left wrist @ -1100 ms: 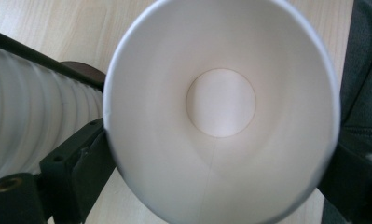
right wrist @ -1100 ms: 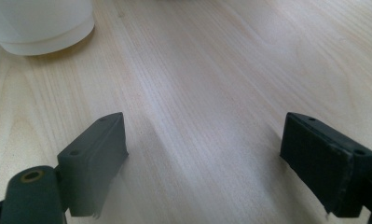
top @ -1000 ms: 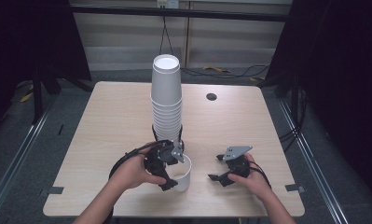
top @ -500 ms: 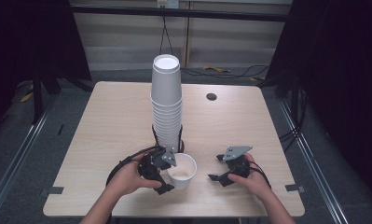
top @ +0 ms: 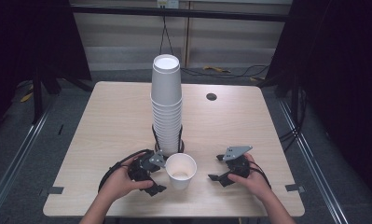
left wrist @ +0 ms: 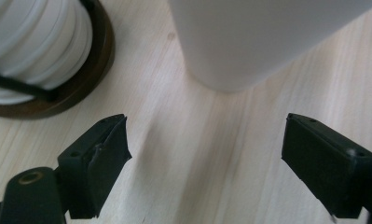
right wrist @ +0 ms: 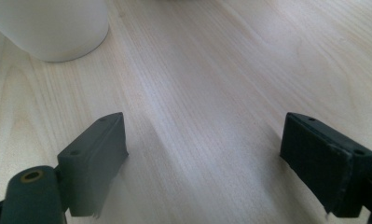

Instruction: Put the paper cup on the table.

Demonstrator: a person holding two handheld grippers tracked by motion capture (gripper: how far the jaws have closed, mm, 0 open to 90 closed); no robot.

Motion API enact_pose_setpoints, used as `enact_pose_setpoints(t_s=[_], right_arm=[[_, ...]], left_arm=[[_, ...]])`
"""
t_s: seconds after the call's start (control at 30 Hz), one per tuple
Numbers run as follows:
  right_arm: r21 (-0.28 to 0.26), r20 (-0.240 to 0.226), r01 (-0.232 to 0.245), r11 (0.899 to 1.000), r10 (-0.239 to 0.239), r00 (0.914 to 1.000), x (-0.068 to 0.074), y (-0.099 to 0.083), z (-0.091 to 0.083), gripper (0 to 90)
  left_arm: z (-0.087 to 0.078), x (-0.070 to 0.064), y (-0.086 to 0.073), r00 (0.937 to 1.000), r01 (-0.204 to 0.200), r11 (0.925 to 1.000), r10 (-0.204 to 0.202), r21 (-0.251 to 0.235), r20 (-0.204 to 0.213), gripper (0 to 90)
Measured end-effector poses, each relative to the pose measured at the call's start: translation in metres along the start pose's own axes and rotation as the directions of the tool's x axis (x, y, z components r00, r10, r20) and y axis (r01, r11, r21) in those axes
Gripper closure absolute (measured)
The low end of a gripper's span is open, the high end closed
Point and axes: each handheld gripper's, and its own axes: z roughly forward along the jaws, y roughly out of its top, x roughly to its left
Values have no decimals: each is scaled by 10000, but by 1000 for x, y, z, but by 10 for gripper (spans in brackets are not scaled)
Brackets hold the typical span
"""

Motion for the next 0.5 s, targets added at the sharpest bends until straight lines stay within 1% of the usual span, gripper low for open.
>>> enact_pose_setpoints(t_s=[0.07, 0.17, 0.27, 0.3, 0.4, 0.43, 0.47, 0.5], right_arm=[[-2, 0, 6, 10000, -6, 10000, 0, 0, 0, 140], [0, 2, -7, 10000, 7, 10000, 0, 0, 0, 140], [-4, 8, 3, 10000, -3, 10000, 0, 0, 0, 140], [-3, 6, -2, 10000, 2, 10000, 0, 0, 0, 140], [-2, -11, 12, 10000, -12, 10000, 0, 0, 0, 141], [6, -5, 40, 10000, -40, 10000, 0, 0, 0, 141], [6, -5, 40, 10000, -40, 10000, 0, 0, 0, 141], [-3, -9, 25, 10000, -25, 10000, 1, 0, 0, 141]], left_arm=[[1, 0, -5, 9997, 228, 9996, -228, -154, 3, 147], [0, 3, -11, 9997, 204, 9997, -205, -103, -108, 147], [-2, 5, -14, 9998, 157, 9998, -159, -156, -88, 148], [-2, 5, -17, 9991, 397, 9986, -401, -348, -107, 148], [-3, 7, -20, 9992, 345, 9990, -350, -293, -169, 148], [-4, 8, -24, 9989, 428, 9985, -434, -341, -192, 149], [-4, 8, -24, 9989, 428, 9985, -434, -341, -192, 148], [-4, 9, -28, 9978, 602, 9971, -614, -467, -241, 149]])
